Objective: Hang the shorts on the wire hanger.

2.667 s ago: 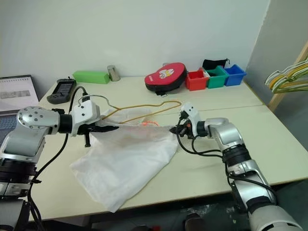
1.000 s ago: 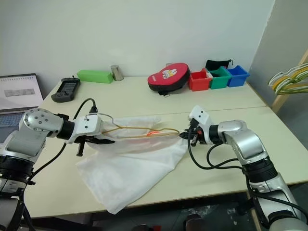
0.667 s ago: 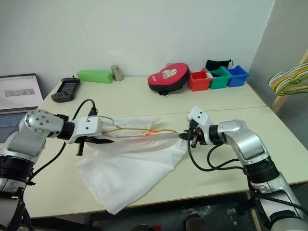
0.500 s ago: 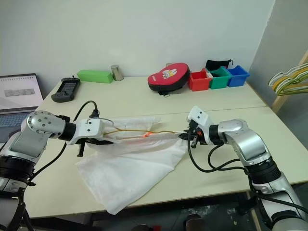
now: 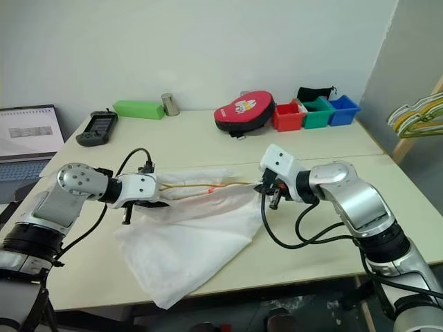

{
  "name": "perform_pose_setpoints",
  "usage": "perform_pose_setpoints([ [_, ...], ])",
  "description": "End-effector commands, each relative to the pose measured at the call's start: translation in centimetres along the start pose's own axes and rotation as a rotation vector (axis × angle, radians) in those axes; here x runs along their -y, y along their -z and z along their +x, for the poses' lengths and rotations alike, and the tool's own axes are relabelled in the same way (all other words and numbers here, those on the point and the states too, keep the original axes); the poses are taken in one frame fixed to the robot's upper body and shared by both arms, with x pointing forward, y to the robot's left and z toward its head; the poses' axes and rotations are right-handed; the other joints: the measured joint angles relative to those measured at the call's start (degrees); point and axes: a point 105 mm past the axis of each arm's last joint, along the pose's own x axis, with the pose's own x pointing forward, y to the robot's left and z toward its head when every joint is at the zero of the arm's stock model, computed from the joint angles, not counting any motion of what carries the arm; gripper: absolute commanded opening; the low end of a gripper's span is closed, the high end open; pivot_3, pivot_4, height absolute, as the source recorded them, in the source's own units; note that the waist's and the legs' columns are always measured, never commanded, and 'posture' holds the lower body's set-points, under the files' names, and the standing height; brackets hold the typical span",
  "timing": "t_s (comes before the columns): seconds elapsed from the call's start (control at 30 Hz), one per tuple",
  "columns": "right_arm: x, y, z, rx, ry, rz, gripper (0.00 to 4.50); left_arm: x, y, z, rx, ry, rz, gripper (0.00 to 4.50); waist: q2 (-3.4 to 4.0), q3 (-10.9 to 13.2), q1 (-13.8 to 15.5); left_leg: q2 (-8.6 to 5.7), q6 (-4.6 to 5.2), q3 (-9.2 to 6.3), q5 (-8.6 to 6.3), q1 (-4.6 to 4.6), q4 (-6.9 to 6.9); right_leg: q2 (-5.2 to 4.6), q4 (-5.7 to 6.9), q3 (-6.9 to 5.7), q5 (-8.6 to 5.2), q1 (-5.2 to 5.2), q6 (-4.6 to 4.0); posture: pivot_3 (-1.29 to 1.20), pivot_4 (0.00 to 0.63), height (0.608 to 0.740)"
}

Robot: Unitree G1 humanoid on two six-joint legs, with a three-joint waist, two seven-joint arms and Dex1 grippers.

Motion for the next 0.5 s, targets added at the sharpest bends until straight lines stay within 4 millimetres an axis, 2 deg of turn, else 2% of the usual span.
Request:
perform_pose_setpoints([
  [0.03, 0.9, -0.7, -1.1, 0.013, 0.052, -0.088, 0.06, 0.0, 0.8, -0.7, -0.055, 0.015, 0.021, 0.00, 0.00, 0.0, -0.1, 0.00, 0.00, 0.00, 0.00, -0.02, 0.00, 0.00, 0.00, 0.00, 0.00, -0.02, 0.00, -0.14, 0.021, 0.740],
  [0.27, 1.5, 2.2, -1.9, -0.074, 0.062, -0.094, 0.06, -0.1, 2.6, -2.4, -0.111, 0.009, 0.001, 0.00, 0.00, 0.0, -0.4, 0.01, 0.00, -0.01, 0.00, -0.02, -0.01, 0.00, 0.00, -0.01, 0.00, -0.03, 0.00, -0.13, 0.024, 0.740],
  [0.5, 2.9, 4.0, -2.6, -0.150, 0.098, -0.153, 0.06, -0.4, 2.8, -2.7, -0.117, 0.003, -0.001, 0.00, 0.00, 0.0, -0.4, 0.01, 0.01, 0.04, 0.01, 0.01, 0.00, 0.00, 0.00, 0.02, -0.01, -0.01, 0.01, -0.12, 0.026, 0.740],
])
